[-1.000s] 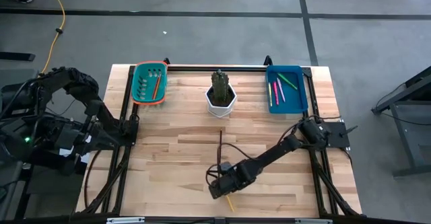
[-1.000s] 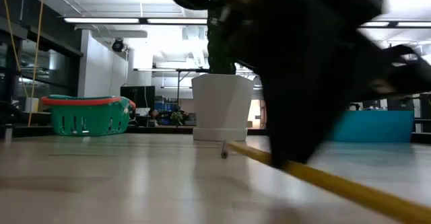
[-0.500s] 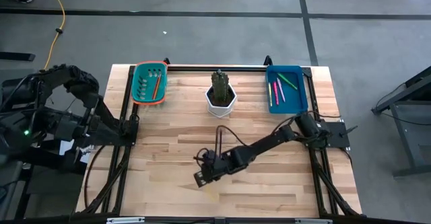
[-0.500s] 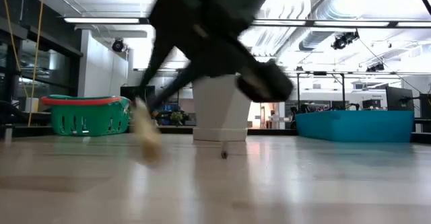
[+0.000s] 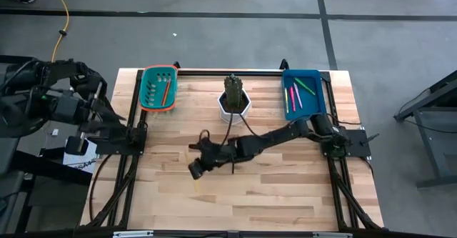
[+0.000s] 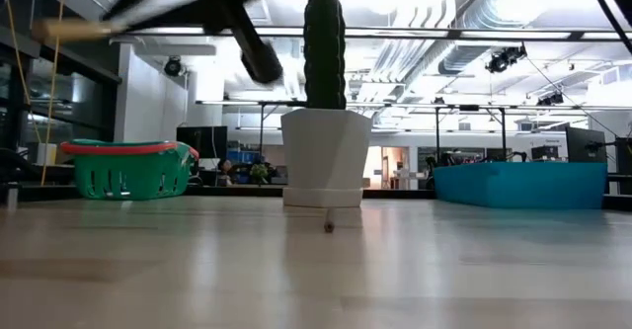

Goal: Sort pens & pencils
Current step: Put the yellow pencil into the green bin

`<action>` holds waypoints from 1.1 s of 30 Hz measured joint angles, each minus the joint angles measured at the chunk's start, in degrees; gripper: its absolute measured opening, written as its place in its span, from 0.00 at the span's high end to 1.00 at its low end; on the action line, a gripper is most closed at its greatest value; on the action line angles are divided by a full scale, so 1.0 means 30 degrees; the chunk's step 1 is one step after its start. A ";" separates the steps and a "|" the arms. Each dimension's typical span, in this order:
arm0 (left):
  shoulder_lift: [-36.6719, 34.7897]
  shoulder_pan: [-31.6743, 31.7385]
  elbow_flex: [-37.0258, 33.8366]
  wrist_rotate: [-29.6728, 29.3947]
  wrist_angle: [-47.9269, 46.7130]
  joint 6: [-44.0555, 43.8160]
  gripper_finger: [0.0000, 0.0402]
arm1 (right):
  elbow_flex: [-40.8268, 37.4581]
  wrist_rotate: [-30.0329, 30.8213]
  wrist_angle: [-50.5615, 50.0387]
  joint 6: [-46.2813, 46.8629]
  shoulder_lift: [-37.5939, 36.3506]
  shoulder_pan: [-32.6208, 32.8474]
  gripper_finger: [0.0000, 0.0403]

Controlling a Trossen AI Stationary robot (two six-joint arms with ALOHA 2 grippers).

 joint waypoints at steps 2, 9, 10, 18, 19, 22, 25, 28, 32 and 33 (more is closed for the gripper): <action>-0.0236 0.0000 0.0000 -0.0127 0.0007 -0.0102 0.88 | 0.0868 0.0264 -0.0019 -0.1056 0.0000 -0.0273 0.94; -0.0740 0.0000 0.0000 -0.0565 0.0000 -0.0453 0.88 | 0.4371 0.0917 -0.2405 -0.4441 -0.0007 -0.0895 0.94; -0.0763 0.0000 0.0000 -0.0566 0.0000 -0.0469 0.88 | 0.4820 0.0954 -0.2732 -0.4943 -0.0007 -0.0932 0.94; -0.0814 0.0000 0.0000 -0.0568 0.0000 -0.0539 0.88 | 0.8905 0.2713 -0.5201 -0.7999 -0.0007 -0.0971 0.94; -0.0814 0.0000 0.0000 -0.0601 0.0000 -0.0556 0.88 | 0.9434 0.2938 -0.5537 -0.8272 -0.0007 -0.0971 0.94; -0.0814 0.0000 -0.0014 -0.0926 0.0007 -0.0965 0.88 | 1.0651 0.3381 -0.6121 -0.9357 -0.0063 -0.0971 0.94; -0.0914 0.0004 -0.0509 -0.1220 -0.0005 -0.1598 0.88 | 1.0186 0.3575 -0.5651 -1.0007 -0.0817 -0.0977 0.94; -0.1035 0.0015 -0.1458 -0.1746 0.0001 -0.2647 0.88 | 1.0343 0.3636 -0.6101 -1.0745 -0.1324 -0.1051 0.94; -0.1288 0.0022 -0.3073 -0.2373 0.0000 -0.4674 0.88 | 1.0345 0.3635 -0.6338 -1.1778 -0.2075 -0.1080 0.94; -0.1344 0.0022 -0.3484 -0.2639 0.0007 -0.5264 0.88 | 1.0345 0.3623 -0.6297 -1.2082 -0.2286 -0.1087 0.94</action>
